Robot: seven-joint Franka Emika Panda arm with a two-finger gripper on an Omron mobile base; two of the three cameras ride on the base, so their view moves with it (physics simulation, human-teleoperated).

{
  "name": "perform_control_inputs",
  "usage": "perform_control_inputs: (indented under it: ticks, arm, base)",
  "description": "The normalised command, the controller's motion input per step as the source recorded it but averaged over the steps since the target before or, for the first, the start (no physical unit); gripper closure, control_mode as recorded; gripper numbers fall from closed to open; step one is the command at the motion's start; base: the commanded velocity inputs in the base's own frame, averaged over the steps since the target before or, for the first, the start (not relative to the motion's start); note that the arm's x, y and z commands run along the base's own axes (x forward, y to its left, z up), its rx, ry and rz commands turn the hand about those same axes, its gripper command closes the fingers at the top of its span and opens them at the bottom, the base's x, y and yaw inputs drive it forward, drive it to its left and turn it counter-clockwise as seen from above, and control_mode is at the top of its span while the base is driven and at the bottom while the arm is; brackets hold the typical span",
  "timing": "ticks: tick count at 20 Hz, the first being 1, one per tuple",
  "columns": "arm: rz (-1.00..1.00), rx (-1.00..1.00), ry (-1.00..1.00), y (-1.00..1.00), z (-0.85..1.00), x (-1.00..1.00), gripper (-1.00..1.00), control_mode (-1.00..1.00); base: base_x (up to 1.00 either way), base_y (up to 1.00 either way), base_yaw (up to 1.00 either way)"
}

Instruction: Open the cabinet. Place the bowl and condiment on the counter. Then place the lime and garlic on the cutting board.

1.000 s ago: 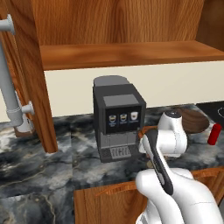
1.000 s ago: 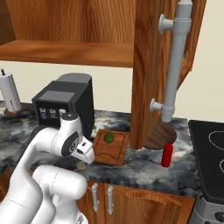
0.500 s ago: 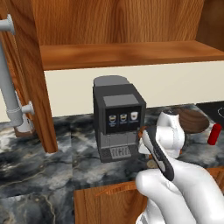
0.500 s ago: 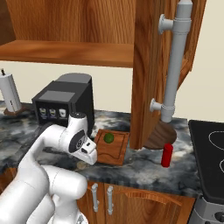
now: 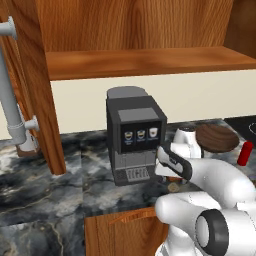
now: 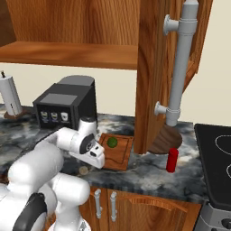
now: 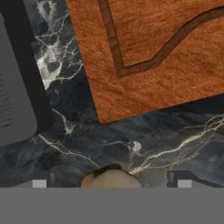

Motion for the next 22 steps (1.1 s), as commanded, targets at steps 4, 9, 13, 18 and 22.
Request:
perform_control_inputs:
  ticks: [4, 9, 13, 18, 22]
  arm:
    - [0.01, 0.0, 0.0, 0.01, -0.43, -0.04, -1.0, -1.0]
    - [0.0, 0.0, 0.01, 0.09, -0.29, 0.0, -1.0, -1.0]
    - [0.0, 0.0, 0.0, 0.18, -0.19, -0.02, -1.0, -1.0]
    - [0.0, 0.0, 0.0, 0.25, -0.17, -0.2, -1.0, -1.0]
    - [0.0, 0.0, 0.0, 0.29, -0.19, -0.33, -1.0, -1.0]
  base:
    - [0.0, 0.0, 0.0]
    - [0.0, 0.0, 0.0]
    - [0.0, 0.0, 0.0]
    - [0.0, 0.0, 0.0]
    - [0.0, 0.0, 0.0]
